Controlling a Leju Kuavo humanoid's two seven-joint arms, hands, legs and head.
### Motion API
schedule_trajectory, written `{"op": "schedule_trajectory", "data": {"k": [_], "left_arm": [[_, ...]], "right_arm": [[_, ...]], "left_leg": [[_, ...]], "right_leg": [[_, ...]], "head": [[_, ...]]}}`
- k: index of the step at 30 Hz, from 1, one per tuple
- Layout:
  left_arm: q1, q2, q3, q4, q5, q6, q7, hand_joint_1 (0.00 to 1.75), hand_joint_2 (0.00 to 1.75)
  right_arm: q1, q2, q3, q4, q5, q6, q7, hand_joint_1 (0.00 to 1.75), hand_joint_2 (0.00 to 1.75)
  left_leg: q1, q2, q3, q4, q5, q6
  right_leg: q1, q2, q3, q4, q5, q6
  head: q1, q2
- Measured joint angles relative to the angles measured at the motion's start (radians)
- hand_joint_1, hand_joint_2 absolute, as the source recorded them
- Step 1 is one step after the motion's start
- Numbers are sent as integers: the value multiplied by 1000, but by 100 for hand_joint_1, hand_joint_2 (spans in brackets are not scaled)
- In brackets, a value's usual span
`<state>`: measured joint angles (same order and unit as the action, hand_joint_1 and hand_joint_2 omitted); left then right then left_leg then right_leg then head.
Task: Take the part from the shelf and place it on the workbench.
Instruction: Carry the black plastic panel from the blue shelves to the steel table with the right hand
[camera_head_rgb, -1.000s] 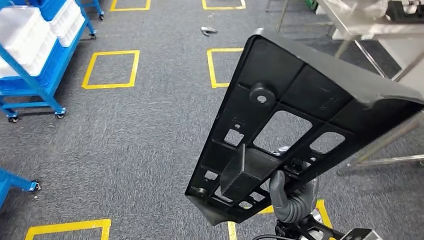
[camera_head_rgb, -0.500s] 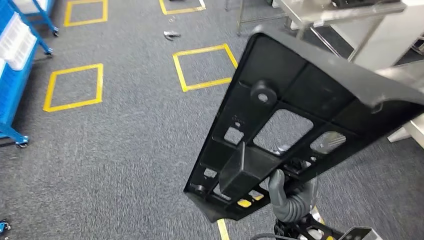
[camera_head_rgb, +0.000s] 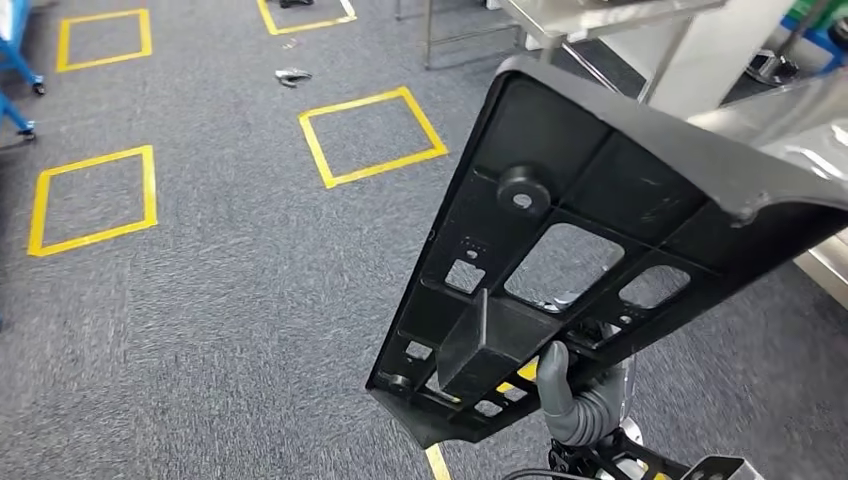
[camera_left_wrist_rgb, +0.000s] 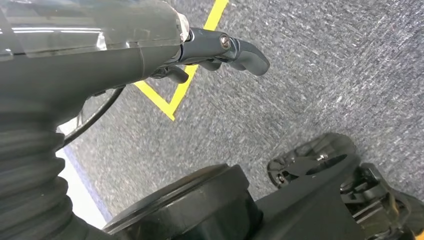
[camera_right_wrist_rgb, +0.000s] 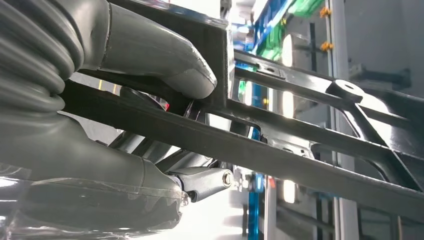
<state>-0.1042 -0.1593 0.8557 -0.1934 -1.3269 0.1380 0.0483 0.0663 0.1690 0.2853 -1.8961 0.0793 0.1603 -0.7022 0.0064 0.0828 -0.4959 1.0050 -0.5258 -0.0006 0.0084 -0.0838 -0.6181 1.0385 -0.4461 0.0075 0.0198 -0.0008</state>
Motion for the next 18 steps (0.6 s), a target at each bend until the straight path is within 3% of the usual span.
{"op": "schedule_trajectory", "data": {"k": [2, 4, 7, 8, 9, 10, 12, 13, 14, 16, 18], "left_arm": [[-1, 0, 0, 0, -2, 1, 0, 0, 175], [-2, 0, 1, -1, -4, 2, 0, 0, 175], [-7, 0, 3, -1, -3, 1, -2, 0, 175], [-11, 0, 3, -1, -3, 0, -3, 0, 175], [-15, 0, 4, -1, -3, 0, -3, 0, 175], [-17, 1, 4, -1, -3, -1, -3, 0, 175], [-14, 1, 5, -1, -6, -1, 0, 0, 175], [-11, 1, 5, -1, -7, -1, 1, 0, 175], [-9, 0, 5, -1, -8, -2, 1, 0, 175], [-8, 0, 5, -1, -8, -3, 1, 0, 175], [-9, -2, 5, -1, -8, -4, 0, 0, 175]], "right_arm": [[-1, 0, -1, 0, 0, -3, 0, 175, 175], [1, 0, -2, -1, -1, -7, 0, 175, 175], [2, 0, -2, -2, 0, -11, -1, 175, 175], [2, 0, -3, -2, 1, -13, -1, 175, 175], [3, 0, -3, -2, 1, -14, -1, 175, 175], [3, 0, -3, -1, 1, -15, -1, 175, 175], [3, 0, -3, -1, 1, -16, -1, 175, 175], [2, 0, -3, -1, 1, -17, -1, 175, 175], [2, 0, -3, -1, 1, -17, -1, 175, 175], [1, 0, -3, -2, 0, -17, -1, 175, 175], [2, 0, -4, -2, 0, -18, -1, 175, 175]], "left_leg": [[-3, 19, 6, -4, -6, -10], [-2, 2, 5, 18, -28, -18], [0, -62, -71, 186, -112, -24], [0, -69, -100, 245, -130, -25], [0, -72, -117, 276, -129, -25], [0, -73, -117, 269, -108, -25], [4, -88, -78, 161, -29, -23], [6, -108, -57, 102, 1, -21], [8, -127, -41, 56, 13, -17], [7, -146, -32, 25, 9, -8], [7, -131, -27, 13, 13, 6]], "right_leg": [[0, 19, 0, -5, -1, -10], [-7, 41, 6, -14, 1, -21], [-11, 72, 10, -19, 3, -34], [-11, 84, 10, -18, 2, -35], [-11, 96, 11, -16, 1, -36], [-11, 110, 12, -14, 0, -36], [-12, 139, 13, -9, -2, -32], [-11, 153, 10, -4, -3, -28], [-12, 164, 5, 1, -3, -23], [-14, 181, -8, 4, 4, -9], [-15, 186, -13, 3, 8, 4]], "head": [[0, 0], [-1, 0], [-7, 0], [-7, 0], [-7, 0], [-7, 0], [-7, 0], [-7, 0], [-7, 0], [-7, 0], [-7, 0]]}}
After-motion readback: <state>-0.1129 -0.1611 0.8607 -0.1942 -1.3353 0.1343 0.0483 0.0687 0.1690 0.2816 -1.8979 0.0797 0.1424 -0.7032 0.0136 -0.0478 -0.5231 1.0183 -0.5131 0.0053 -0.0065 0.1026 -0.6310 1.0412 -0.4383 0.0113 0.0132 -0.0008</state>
